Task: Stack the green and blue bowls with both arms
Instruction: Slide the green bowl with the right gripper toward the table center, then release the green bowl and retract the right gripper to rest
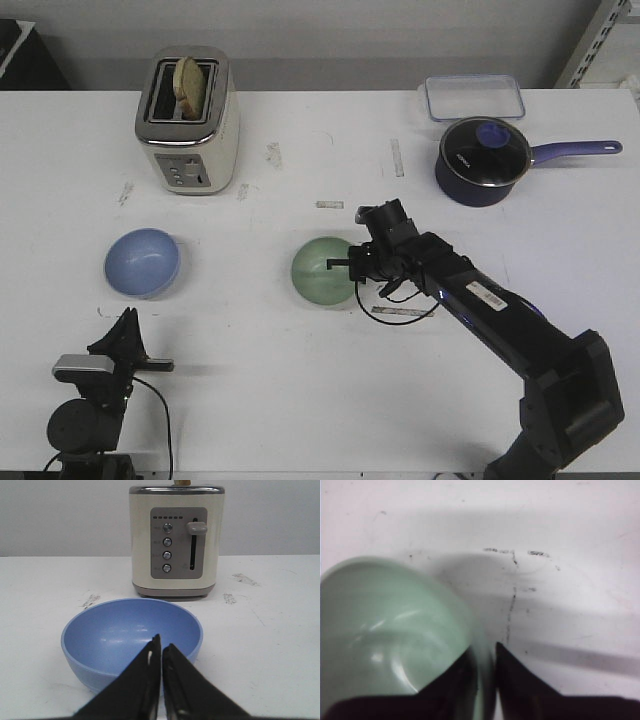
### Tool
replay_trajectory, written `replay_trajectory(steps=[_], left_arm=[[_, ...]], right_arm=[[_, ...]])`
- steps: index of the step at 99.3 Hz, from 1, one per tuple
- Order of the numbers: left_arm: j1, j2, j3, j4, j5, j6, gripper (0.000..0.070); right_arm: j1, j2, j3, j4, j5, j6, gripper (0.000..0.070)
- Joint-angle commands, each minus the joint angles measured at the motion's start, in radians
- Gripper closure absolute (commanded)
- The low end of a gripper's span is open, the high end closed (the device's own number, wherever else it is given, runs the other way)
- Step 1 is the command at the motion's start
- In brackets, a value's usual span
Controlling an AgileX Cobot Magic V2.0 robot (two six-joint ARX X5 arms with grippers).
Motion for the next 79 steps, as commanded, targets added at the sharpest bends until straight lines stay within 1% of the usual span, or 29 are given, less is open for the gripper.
replay_trajectory(steps=[1,10,13,17,24,28,36,46,52,56,63,70,74,79], left_arm=[[0.0,-0.002,-0.021,0.013,-0.002,-0.006,0.0699],[0.0,-0.002,-0.021,0.013,-0.002,-0.006,0.0699],[0.0,-0.002,-0.021,0.013,-0.003,-0.006,0.0699],[0.0,-0.002,-0.021,0.013,-0.003,-0.006,0.0699],[0.0,-0.002,-0.021,0.013,-0.003,-0.006,0.0699],[0.0,-0.002,-0.021,0.013,-0.003,-0.006,0.0699],[0.0,-0.002,-0.021,0.013,-0.002,-0.006,0.0699],[0.0,-0.002,-0.021,0.013,-0.002,-0.006,0.0699],[0.0,-0.002,-0.021,0.013,-0.003,-0.006,0.0699],[0.0,-0.002,-0.021,0.013,-0.002,-0.006,0.0699],[0.0,-0.002,-0.021,0.013,-0.002,-0.006,0.0699],[0.0,-0.002,-0.021,0.013,-0.003,-0.006,0.0699],[0.0,-0.002,-0.021,0.013,-0.003,-0.006,0.0699],[0.0,-0.002,-0.021,0.013,-0.003,-0.006,0.0699]], right_arm=[[0.01,0.027,0.017,0.013,0.001,0.01,0.0546],[0.01,0.02,0.017,0.016,0.002,0.009,0.0544],[0.01,0.013,0.017,0.016,0.005,0.008,0.0527],[0.008,0.001,0.017,0.016,0.008,0.005,0.0477],[0.005,-0.028,0.017,0.018,0.023,-0.002,0.0353],[0.005,-0.048,0.017,0.018,0.042,-0.007,0.0309],[-0.003,-0.092,0.017,0.021,0.074,-0.041,0.0304],[-0.017,-0.151,0.016,0.021,0.122,-0.136,0.0305],[-0.031,-0.185,0.014,0.02,0.157,-0.213,0.0315],[-0.041,-0.211,0.012,0.019,0.184,-0.262,0.0337],[-0.06,-0.254,-0.001,0.025,0.233,-0.341,0.0434],[-0.082,-0.302,-0.032,0.051,0.274,-0.398,0.054],[-0.097,-0.332,-0.06,0.081,0.291,-0.422,0.0582],[-0.12,-0.377,-0.107,0.127,0.301,-0.446,0.0615]])
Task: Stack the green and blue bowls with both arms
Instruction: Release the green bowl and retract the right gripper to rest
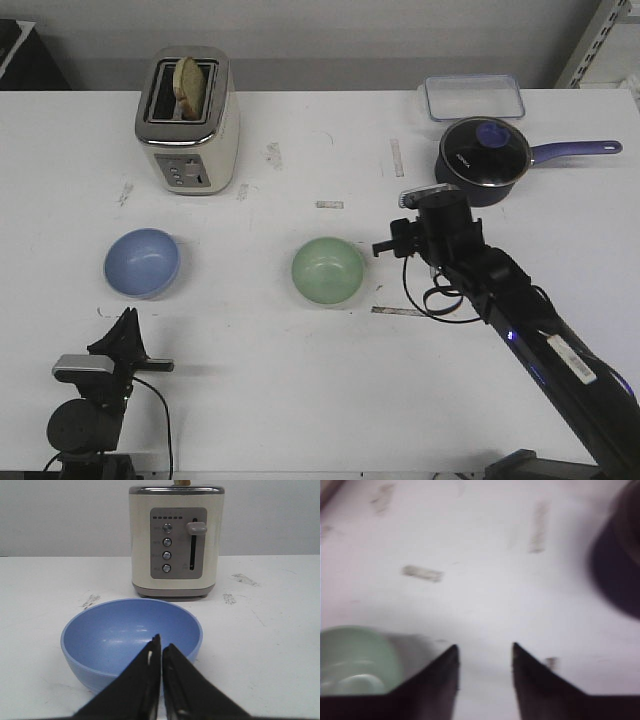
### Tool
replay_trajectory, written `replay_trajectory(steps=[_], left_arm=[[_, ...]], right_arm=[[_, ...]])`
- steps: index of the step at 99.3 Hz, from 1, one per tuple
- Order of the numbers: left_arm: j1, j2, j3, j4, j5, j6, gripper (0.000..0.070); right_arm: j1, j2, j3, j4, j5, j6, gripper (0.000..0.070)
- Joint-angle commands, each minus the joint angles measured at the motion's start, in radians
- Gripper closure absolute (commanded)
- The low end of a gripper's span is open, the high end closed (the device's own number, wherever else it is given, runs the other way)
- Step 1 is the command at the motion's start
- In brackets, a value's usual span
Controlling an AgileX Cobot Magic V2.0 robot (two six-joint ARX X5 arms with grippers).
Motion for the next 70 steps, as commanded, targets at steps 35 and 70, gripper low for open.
replay_trajectory(steps=[35,70], left_arm=[[0.0,-0.002,-0.021,0.013,-0.003,-0.006,0.0699],[0.0,-0.002,-0.021,0.013,-0.002,-0.006,0.0699]], right_arm=[[-0.212,-0.419,-0.496,0.426,0.016,-0.126,0.0695],[-0.344,-0.798,-0.796,0.464,0.016,-0.125,0.0695]])
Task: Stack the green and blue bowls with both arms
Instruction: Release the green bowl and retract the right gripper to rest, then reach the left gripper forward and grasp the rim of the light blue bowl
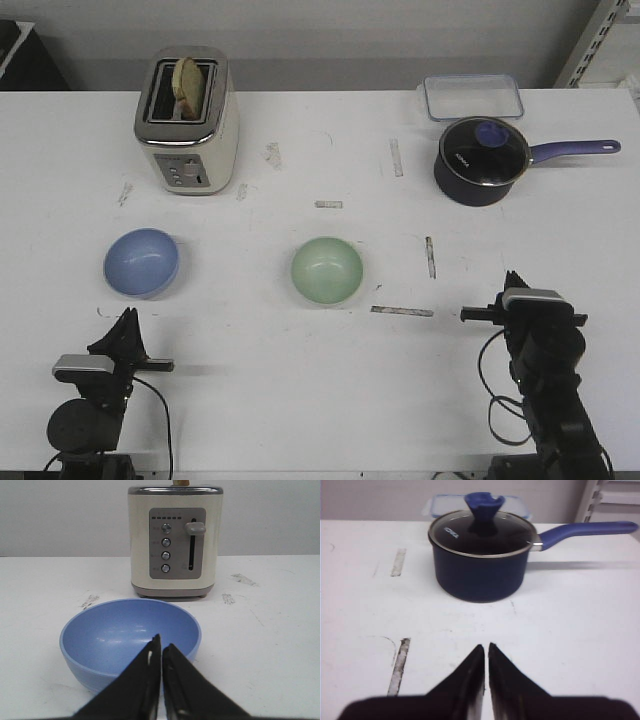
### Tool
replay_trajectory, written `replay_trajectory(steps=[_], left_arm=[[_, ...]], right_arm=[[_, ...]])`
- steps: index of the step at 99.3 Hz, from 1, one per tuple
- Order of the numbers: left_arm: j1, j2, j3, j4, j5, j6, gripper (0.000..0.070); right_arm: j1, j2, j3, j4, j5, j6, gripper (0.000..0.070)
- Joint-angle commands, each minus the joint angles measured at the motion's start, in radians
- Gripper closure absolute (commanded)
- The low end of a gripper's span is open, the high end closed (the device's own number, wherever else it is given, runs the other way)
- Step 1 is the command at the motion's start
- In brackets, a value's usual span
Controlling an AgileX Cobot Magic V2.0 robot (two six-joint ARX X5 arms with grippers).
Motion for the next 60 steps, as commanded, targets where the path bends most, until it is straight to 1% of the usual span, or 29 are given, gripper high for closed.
replay_trajectory(steps=[1,18,40,55,60], left_arm=[[0.0,-0.002,-0.021,0.013,-0.002,-0.006,0.0699],[0.0,-0.002,-0.021,0.013,-0.002,-0.006,0.0699],[0.0,-0.002,-0.021,0.013,-0.002,-0.006,0.0699],[0.0,-0.002,-0.021,0.013,-0.005,-0.005,0.0699],[0.002,-0.002,-0.021,0.013,-0.013,-0.006,0.0699]], right_arm=[[-0.002,-0.063,-0.027,0.014,-0.002,-0.007,0.0695],[0.001,-0.22,-0.051,-0.059,-0.003,-0.006,0.0694],[0.001,-0.366,-0.051,-0.065,-0.005,-0.006,0.0695],[0.001,-0.434,-0.051,-0.065,-0.072,-0.005,0.0695],[0.001,-0.445,-0.051,-0.065,-0.08,-0.005,0.0695]])
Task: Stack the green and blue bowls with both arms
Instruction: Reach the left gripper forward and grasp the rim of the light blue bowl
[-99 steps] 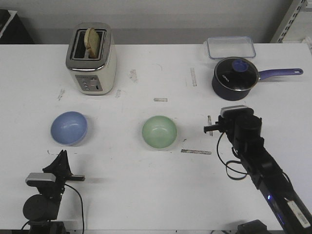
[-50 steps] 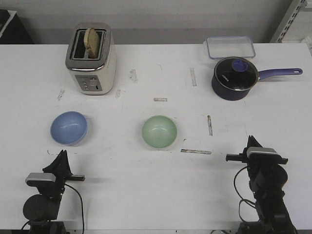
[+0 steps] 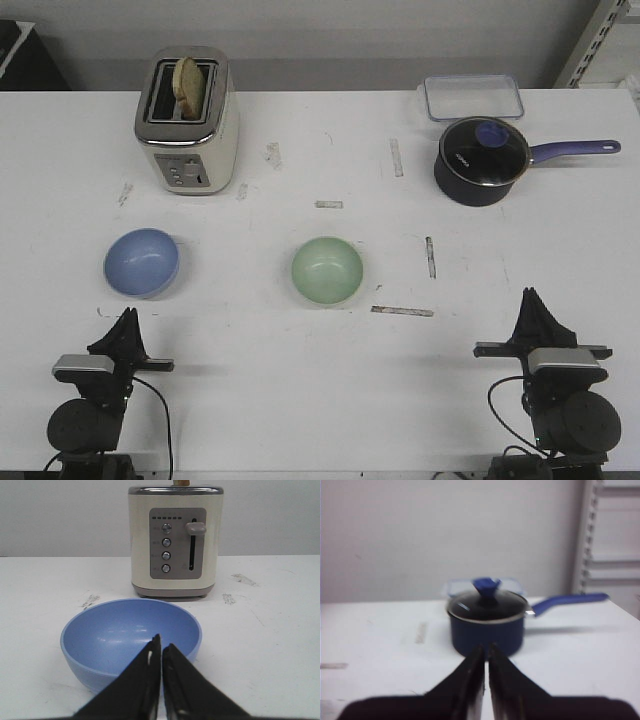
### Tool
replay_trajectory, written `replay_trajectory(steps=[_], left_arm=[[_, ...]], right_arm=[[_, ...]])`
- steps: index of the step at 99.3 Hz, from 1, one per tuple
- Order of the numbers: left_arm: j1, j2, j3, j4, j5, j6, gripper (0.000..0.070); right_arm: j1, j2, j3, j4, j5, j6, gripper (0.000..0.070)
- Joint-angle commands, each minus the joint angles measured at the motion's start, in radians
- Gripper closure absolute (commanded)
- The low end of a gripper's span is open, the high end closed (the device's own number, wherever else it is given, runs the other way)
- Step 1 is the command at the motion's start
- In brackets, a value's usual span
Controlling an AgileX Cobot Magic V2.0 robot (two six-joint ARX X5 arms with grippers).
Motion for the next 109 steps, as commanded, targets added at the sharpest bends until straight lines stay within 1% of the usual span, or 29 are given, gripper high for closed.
replay_trajectory(steps=[1,41,56,63,70,82,92,109], left_arm=[[0.002,-0.002,-0.021,0.013,-0.01,-0.006,0.0699],[0.001,-0.002,-0.021,0.014,-0.009,-0.006,0.0699],[0.001,-0.002,-0.021,0.039,-0.01,-0.006,0.0699],[0.001,-0.002,-0.019,0.077,-0.01,-0.034,0.0699],[0.001,-0.002,-0.001,0.083,-0.01,-0.07,0.0699],[0.001,0.009,0.062,0.08,-0.012,-0.07,0.0699],[0.001,0.042,0.145,0.043,-0.014,-0.069,0.0699],[0.001,0.149,0.31,-0.106,-0.014,-0.066,0.0699]], right_arm=[[0.002,-0.012,0.004,0.004,-0.01,-0.005,0.0695],[0.002,-0.013,0.004,0.013,-0.008,-0.005,0.0695],[0.002,-0.013,0.004,0.014,-0.008,-0.005,0.0695],[0.002,-0.013,0.004,0.014,-0.008,-0.005,0.0695],[0.002,-0.013,0.004,0.014,-0.008,-0.005,0.0695],[0.002,-0.013,0.004,0.015,-0.008,-0.005,0.0695],[0.002,-0.013,0.004,0.016,-0.008,-0.005,0.0695],[0.002,-0.013,0.004,0.016,-0.008,-0.005,0.0695]])
